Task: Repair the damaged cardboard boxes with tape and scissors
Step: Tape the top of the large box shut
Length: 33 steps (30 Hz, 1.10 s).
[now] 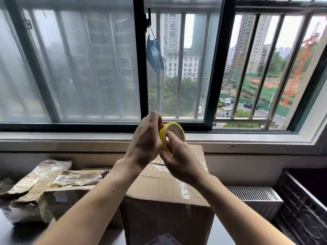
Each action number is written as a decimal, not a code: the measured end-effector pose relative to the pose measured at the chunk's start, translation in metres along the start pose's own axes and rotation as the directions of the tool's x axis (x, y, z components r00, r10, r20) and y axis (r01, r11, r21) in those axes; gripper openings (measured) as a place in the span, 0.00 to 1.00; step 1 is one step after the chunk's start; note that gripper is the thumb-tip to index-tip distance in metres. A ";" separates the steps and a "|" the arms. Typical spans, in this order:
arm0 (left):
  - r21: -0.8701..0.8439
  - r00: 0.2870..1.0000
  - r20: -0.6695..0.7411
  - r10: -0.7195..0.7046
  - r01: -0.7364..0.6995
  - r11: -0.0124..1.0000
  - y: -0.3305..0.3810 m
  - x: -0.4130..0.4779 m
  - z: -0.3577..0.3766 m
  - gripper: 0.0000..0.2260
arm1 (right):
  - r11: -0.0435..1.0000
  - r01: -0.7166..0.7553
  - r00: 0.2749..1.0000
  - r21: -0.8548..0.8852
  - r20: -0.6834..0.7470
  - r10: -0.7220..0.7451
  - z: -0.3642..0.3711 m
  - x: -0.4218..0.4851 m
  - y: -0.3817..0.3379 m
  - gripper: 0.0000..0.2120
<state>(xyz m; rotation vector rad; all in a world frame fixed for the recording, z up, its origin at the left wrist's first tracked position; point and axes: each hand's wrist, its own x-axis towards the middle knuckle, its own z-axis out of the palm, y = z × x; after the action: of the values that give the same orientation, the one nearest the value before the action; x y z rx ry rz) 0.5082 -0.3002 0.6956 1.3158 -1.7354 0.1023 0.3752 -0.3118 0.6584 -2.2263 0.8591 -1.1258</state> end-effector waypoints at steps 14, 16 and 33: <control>-0.124 0.973 0.030 -0.228 0.230 0.965 -0.011 0.009 -0.001 0.09 | 0.982 0.090 0.996 -0.167 0.017 -0.089 -0.004 0.001 -0.001 0.03; 0.053 0.983 -0.051 -0.178 0.180 0.982 -0.015 0.008 0.001 0.07 | 0.965 0.107 0.993 -0.241 0.064 -0.094 -0.005 0.002 0.000 0.04; -0.440 0.863 -0.234 -0.447 0.316 0.841 -0.028 0.018 -0.023 0.09 | 0.966 -0.226 0.974 -0.122 -0.016 0.226 -0.020 0.027 0.010 0.30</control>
<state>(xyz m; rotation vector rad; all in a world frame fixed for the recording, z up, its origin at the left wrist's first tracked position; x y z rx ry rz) 0.5444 -0.3122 0.7093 1.2407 -1.1052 -0.2353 0.3678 -0.3413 0.6765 -2.1569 1.1792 -0.9915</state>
